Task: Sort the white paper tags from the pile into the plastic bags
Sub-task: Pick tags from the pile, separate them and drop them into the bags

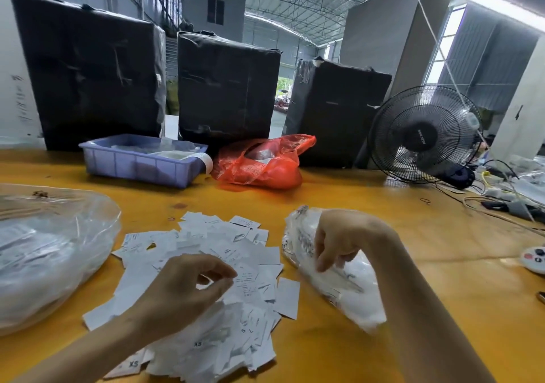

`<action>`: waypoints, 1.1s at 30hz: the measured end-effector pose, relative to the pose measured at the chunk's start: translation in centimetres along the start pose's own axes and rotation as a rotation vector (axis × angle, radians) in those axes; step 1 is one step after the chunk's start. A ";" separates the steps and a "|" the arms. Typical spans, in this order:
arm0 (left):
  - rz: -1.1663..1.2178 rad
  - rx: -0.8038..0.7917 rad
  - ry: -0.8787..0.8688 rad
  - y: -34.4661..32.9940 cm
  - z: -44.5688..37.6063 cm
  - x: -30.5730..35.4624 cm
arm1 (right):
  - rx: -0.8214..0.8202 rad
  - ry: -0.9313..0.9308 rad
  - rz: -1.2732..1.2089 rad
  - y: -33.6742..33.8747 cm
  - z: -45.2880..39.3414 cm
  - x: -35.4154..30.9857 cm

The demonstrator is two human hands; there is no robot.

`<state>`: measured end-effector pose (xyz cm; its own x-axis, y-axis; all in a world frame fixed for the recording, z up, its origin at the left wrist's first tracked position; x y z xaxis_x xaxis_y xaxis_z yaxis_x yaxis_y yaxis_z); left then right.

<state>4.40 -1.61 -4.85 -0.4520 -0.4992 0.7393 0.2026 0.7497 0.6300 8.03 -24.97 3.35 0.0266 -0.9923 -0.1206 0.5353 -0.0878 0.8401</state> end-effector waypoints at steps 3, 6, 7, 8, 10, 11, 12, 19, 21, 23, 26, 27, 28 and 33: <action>0.169 -0.030 0.040 -0.2 -0.1 0.7 | 0.079 0.062 -0.023 0.5 0.9 -0.9; 0.312 -0.067 0.075 -0.4 0.0 1.0 | 0.106 0.248 -0.079 0.0 1.1 -3.8; 0.354 -0.079 0.088 -0.4 0.0 1.1 | 0.067 0.346 -0.152 -0.5 1.0 -5.0; 0.405 -0.090 0.103 -0.4 0.0 1.1 | 0.023 0.442 -0.222 -1.0 0.9 -6.2; 0.483 -0.090 0.134 0.0 -0.1 1.0 | -0.012 0.575 -0.329 -1.9 0.4 -8.0; 0.495 -0.072 0.152 0.3 -0.2 0.9 | 0.003 0.610 -0.377 -2.2 0.1 -8.4; 0.506 -0.046 0.171 0.6 -0.2 0.8 | 0.030 0.630 -0.424 -2.3 -0.3 -8.7; 0.616 0.139 0.268 2.2 -0.1 -0.5 | -0.020 0.675 -0.649 -3.0 -1.9 -7.9; 0.592 0.088 0.281 2.2 -0.2 -0.4 | 0.008 0.690 -0.674 -3.0 -2.1 -8.1; 0.600 0.042 0.284 2.2 -0.2 -0.3 | 0.036 0.706 -0.690 -3.2 -2.3 -8.4; 0.682 0.028 0.254 2.2 -0.2 -0.2 | 0.052 0.705 -0.712 -3.3 -2.5 -8.6; 0.696 0.027 0.244 2.2 -0.2 -0.2 | 0.053 0.701 -0.705 -3.4 -2.5 -8.6; 0.702 0.024 0.235 2.3 -0.2 -0.1 | 0.049 0.698 -0.694 -3.5 -2.5 -8.7; 0.696 0.033 0.221 2.3 -0.2 -0.2 | 0.039 0.689 -0.634 -4.0 -2.8 -9.1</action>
<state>5.14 0.07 -3.46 -0.0418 0.0241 0.9988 0.3513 0.9362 -0.0079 8.05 -15.36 -0.42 0.2403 -0.4888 -0.8387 0.5931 -0.6100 0.5255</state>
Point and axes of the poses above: each hand's wrist, its own z-axis away from the middle knuckle, its own y-axis out of the back of the hand, x = y × z, the point moved 3 cm from there along -z, towards the middle knuckle, and after that the axes turned 12 degrees about -x, right-handed, at the moved point
